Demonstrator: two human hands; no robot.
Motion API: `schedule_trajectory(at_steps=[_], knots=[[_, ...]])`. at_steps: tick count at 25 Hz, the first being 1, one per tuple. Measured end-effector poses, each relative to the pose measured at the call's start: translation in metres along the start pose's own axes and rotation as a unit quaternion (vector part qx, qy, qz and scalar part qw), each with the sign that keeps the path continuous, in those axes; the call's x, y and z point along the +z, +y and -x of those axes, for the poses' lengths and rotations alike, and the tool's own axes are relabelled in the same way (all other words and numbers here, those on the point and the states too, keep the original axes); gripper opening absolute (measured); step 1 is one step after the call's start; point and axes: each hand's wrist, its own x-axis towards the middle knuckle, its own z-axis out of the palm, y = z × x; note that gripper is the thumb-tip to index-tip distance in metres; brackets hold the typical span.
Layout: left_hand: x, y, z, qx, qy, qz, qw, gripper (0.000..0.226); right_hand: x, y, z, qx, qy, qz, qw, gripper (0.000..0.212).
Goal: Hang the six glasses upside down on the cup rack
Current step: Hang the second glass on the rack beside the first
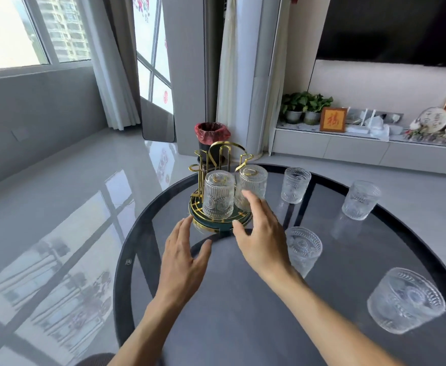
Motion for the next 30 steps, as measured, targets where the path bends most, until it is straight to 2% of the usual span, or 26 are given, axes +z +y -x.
schedule_trajectory(at_steps=[3, 5, 7, 11, 13, 15, 16, 19, 20, 22, 24, 27, 28, 30], knots=[[0.009, 0.012, 0.021, 0.050, -0.034, 0.018, 0.998, 0.058, -0.037, 0.027, 0.066, -0.004, 0.028, 0.013, 1.000, 0.039], [0.023, 0.028, 0.035, 0.089, -0.059, 0.043, 0.993, 0.058, -0.051, 0.046, 0.097, 0.062, 0.024, -0.004, 0.998, 0.028], [0.050, 0.053, 0.043, 0.110, -0.086, 0.055, 0.989, 0.066, -0.060, 0.064, 0.111, 0.165, 0.022, -0.037, 0.985, 0.022], [0.105, 0.110, 0.030, 0.058, -0.167, 0.025, 0.984, 0.104, -0.082, 0.084, 0.119, 0.319, -0.026, -0.129, 0.938, 0.024], [0.122, 0.124, 0.017, 0.024, -0.197, 0.004, 0.980, 0.109, -0.092, 0.090, 0.122, 0.368, -0.046, -0.171, 0.913, 0.020], [0.129, 0.130, 0.012, -0.004, -0.188, 0.004, 0.982, 0.099, -0.103, 0.090, 0.117, 0.420, -0.035, -0.261, 0.868, 0.014], [0.127, 0.131, 0.014, -0.009, -0.176, 0.009, 0.984, 0.093, -0.108, 0.089, 0.112, 0.453, -0.021, -0.323, 0.831, 0.012], [0.109, 0.131, 0.022, -0.003, -0.153, 0.081, 0.985, 0.080, -0.117, 0.079, 0.093, 0.533, -0.008, -0.482, 0.696, 0.023], [0.099, 0.132, 0.023, 0.012, -0.149, 0.110, 0.983, 0.077, -0.116, 0.075, 0.086, 0.541, -0.015, -0.517, 0.663, 0.028], [0.077, 0.136, 0.020, 0.045, -0.139, 0.167, 0.975, 0.074, -0.111, 0.064, 0.072, 0.527, -0.029, -0.567, 0.632, 0.039], [0.053, 0.142, 0.014, 0.067, -0.132, 0.220, 0.964, 0.072, -0.104, 0.051, 0.054, 0.501, -0.042, -0.612, 0.611, 0.049], [0.022, 0.145, -0.003, 0.129, -0.161, 0.220, 0.953, 0.071, -0.104, 0.032, 0.020, 0.461, -0.073, -0.661, 0.588, 0.058], [0.014, 0.143, -0.013, 0.137, -0.184, 0.215, 0.949, 0.068, -0.105, 0.027, 0.007, 0.456, -0.079, -0.654, 0.598, 0.057], [-0.002, 0.137, -0.038, 0.114, -0.219, 0.222, 0.943, 0.056, -0.111, 0.023, -0.019, 0.453, -0.065, -0.599, 0.656, 0.049]])
